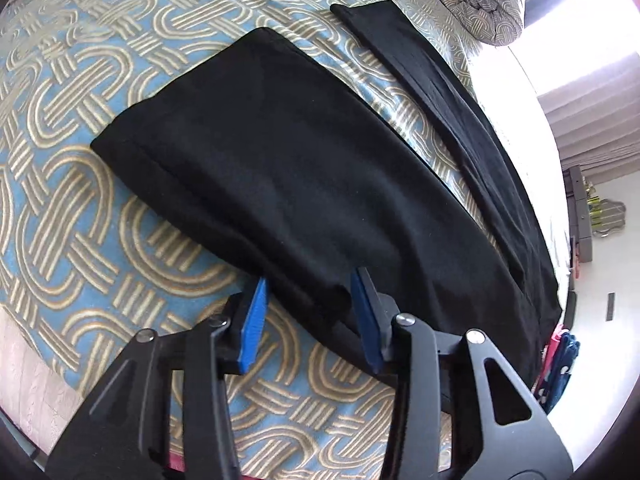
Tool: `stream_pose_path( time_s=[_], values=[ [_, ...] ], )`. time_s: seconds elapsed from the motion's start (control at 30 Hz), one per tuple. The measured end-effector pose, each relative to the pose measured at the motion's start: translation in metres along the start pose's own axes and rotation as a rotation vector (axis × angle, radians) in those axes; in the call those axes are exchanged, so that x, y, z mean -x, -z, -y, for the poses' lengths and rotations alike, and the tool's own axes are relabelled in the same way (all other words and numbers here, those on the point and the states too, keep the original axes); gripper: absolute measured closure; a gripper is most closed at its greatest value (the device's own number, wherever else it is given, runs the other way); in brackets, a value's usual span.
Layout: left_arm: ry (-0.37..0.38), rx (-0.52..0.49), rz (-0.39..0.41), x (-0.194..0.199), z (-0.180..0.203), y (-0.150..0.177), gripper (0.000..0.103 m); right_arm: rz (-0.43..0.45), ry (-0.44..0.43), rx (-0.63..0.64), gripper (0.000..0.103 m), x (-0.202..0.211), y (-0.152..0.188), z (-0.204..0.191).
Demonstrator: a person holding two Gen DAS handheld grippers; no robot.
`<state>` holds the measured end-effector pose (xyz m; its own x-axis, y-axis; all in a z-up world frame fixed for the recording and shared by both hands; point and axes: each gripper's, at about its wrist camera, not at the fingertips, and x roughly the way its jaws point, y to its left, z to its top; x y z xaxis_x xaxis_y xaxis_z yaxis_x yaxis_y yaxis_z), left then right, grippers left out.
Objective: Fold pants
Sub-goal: 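Grasp the leg hem with the left gripper while the right gripper grasps the waistband corner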
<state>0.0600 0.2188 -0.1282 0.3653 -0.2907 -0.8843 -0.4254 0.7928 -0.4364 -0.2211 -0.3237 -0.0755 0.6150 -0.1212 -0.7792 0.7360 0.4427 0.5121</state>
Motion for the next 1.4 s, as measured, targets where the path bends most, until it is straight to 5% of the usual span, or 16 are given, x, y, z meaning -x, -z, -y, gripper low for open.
stream_pose_path(
  time_s=[0.43, 0.57, 0.73, 0.93, 1.03, 1.1, 1.13, 1.17, 1.2, 1.23, 1.4],
  values=[
    [0.071, 0.075, -0.017, -0.006, -0.008, -0.007, 0.06, -0.012, 0.0, 0.034, 0.014, -0.004, 0.005, -0.008],
    [0.01, 0.046, -0.021, -0.003, -0.005, -0.005, 0.084, -0.017, -0.021, 0.03, 0.014, -0.005, 0.004, -0.008],
    [0.054, 0.124, -0.059, 0.0, -0.023, -0.002, 0.084, -0.048, -0.09, -0.017, 0.014, -0.003, 0.002, 0.002],
    [0.096, 0.196, -0.055, -0.008, -0.024, -0.012, 0.072, -0.044, -0.112, -0.013, 0.013, -0.007, 0.002, 0.002],
    [0.047, 0.11, -0.016, -0.005, -0.008, -0.012, 0.096, -0.055, -0.123, -0.001, 0.013, -0.013, 0.0, -0.002],
    [0.031, 0.071, 0.002, -0.002, -0.003, -0.011, 0.096, -0.061, -0.131, -0.015, 0.013, -0.015, -0.003, -0.002],
    [0.038, 0.065, 0.015, 0.0, -0.002, -0.01, 0.097, -0.066, -0.131, -0.015, 0.026, -0.016, -0.004, -0.002],
    [0.045, 0.065, 0.02, 0.001, -0.003, -0.012, 0.097, -0.066, -0.119, -0.003, 0.058, -0.015, -0.005, -0.004],
    [0.059, 0.068, 0.027, 0.004, -0.004, -0.012, 0.097, -0.061, -0.071, 0.022, 0.079, -0.014, -0.006, -0.006],
    [0.072, 0.07, 0.034, 0.008, -0.004, -0.013, 0.098, -0.058, -0.029, 0.038, 0.091, -0.014, -0.008, -0.006],
    [0.096, 0.049, 0.069, 0.023, 0.008, -0.019, 0.098, -0.037, -0.117, -0.007, 0.096, -0.003, -0.014, 0.001]
  ],
)
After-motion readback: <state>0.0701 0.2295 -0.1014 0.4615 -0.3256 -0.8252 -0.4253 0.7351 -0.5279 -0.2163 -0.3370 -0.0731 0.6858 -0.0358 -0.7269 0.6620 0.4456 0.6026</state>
